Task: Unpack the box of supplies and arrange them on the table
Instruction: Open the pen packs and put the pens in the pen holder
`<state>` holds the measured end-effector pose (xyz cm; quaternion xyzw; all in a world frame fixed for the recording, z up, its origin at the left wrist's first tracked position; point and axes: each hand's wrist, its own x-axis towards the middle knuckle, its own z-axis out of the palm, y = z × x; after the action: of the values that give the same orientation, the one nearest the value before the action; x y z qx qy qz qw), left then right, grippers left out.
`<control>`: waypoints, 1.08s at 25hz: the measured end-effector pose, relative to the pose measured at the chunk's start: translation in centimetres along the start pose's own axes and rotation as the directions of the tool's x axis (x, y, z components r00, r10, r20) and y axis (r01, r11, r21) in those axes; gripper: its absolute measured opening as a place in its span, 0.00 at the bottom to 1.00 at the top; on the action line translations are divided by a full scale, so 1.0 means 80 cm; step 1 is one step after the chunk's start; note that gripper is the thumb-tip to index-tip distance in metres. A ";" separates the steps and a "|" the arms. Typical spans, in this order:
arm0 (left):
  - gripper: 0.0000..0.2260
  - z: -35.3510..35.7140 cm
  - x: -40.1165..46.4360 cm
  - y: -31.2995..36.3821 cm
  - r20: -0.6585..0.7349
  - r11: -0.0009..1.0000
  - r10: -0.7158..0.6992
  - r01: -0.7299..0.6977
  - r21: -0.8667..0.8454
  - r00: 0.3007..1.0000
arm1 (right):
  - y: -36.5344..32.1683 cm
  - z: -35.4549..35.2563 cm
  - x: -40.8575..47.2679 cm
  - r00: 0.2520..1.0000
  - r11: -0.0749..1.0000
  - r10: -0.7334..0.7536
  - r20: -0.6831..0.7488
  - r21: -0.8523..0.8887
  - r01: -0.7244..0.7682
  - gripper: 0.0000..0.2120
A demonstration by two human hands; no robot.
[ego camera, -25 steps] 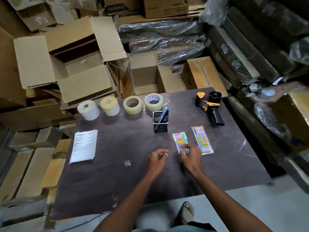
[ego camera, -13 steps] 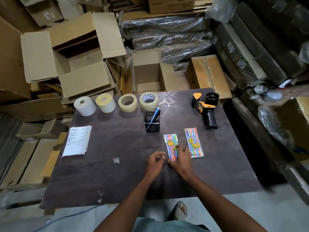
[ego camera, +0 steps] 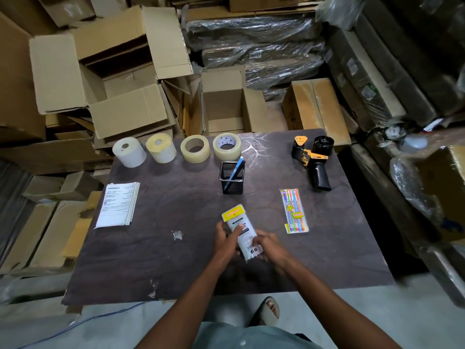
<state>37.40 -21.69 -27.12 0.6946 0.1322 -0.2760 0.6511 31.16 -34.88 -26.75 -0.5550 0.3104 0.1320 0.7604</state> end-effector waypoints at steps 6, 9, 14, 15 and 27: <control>0.11 -0.044 -0.011 0.009 0.045 0.991 -0.078 0.082 -0.109 0.996 | -0.006 0.025 -0.004 0.978 0.945 -0.211 0.006 -0.256 0.205 0.22; 0.11 -0.063 -0.010 0.021 0.002 0.978 -0.053 0.052 -0.201 0.999 | -0.010 0.038 -0.006 0.919 0.789 -0.388 0.063 -0.493 0.367 0.19; 0.12 -0.080 -0.004 0.031 -0.029 0.958 -0.032 0.023 -0.285 0.999 | -0.013 0.056 -0.001 0.829 0.547 -0.541 0.141 -0.690 0.474 0.21; 0.13 -0.083 -0.003 0.033 -0.034 0.957 -0.025 0.014 -0.289 0.999 | -0.014 0.059 0.000 0.820 0.535 -0.553 0.148 -0.691 0.485 0.20; 0.12 -0.108 0.014 0.047 -0.073 0.954 -0.023 0.000 -0.301 0.997 | -0.014 0.092 0.009 0.716 0.438 -0.682 0.146 -0.703 0.560 0.15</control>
<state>42.20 -13.86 -24.64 0.5965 0.2011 -0.2301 0.7421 34.73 -28.57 -24.89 -0.8835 0.0680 -0.0942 0.4538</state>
